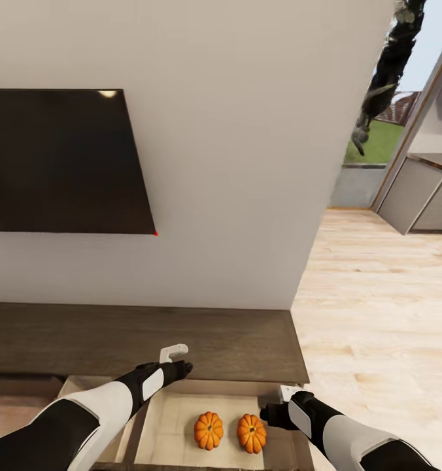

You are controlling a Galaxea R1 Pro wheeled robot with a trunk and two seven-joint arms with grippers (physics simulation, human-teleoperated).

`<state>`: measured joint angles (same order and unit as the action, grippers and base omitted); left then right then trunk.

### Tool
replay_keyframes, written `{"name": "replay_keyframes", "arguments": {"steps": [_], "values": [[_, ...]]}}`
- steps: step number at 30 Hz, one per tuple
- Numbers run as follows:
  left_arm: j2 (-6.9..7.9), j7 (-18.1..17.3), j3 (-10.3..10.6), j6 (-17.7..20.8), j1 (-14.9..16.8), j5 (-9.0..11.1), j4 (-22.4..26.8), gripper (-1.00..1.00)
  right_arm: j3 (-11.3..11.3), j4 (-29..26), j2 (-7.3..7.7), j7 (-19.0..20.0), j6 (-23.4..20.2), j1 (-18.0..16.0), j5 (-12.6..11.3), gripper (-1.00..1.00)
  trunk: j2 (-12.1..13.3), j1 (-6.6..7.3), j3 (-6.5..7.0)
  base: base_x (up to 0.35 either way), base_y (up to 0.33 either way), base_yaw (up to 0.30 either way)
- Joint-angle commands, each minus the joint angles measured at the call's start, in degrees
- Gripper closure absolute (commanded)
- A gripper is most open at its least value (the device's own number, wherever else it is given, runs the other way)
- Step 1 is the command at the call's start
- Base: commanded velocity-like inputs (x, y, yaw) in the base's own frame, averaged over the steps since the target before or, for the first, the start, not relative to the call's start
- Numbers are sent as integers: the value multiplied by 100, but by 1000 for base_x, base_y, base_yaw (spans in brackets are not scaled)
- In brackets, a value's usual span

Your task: Place each of the two pumpkins and all three candles from the living room inside a cabinet in the living room (use any cabinet), then make sure every cabinet is closed, and position the cauldron so it is next to a table in the living room.

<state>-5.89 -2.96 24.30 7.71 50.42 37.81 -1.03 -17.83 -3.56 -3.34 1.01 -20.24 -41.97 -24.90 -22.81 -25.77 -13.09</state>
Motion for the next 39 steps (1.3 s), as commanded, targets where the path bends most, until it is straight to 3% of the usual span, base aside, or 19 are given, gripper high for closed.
{"name": "replay_keyframes", "arguments": {"steps": [1,10,28,39], "values": [[-4,-20,49,11,9,60,-11,-100,-51,-5,1,10,-24,-4,-34,-100,-11,-2,-1,-202,-211,0],[-8,-20,49,2,9,66,-5,-100,-72,-5,1,8,-24,-4,-32,-100,-11,-2,85,-161,-157,0],[-39,-22,49,-233,1,62,-11,-100,-80,2,0,8,-26,-4,-32,-100,-11,-2,257,-157,71,0],[-85,-27,49,-243,-32,60,-2,-100,-80,1,0,10,-24,-4,-32,-100,-11,-2,362,-19,0,0]]}}
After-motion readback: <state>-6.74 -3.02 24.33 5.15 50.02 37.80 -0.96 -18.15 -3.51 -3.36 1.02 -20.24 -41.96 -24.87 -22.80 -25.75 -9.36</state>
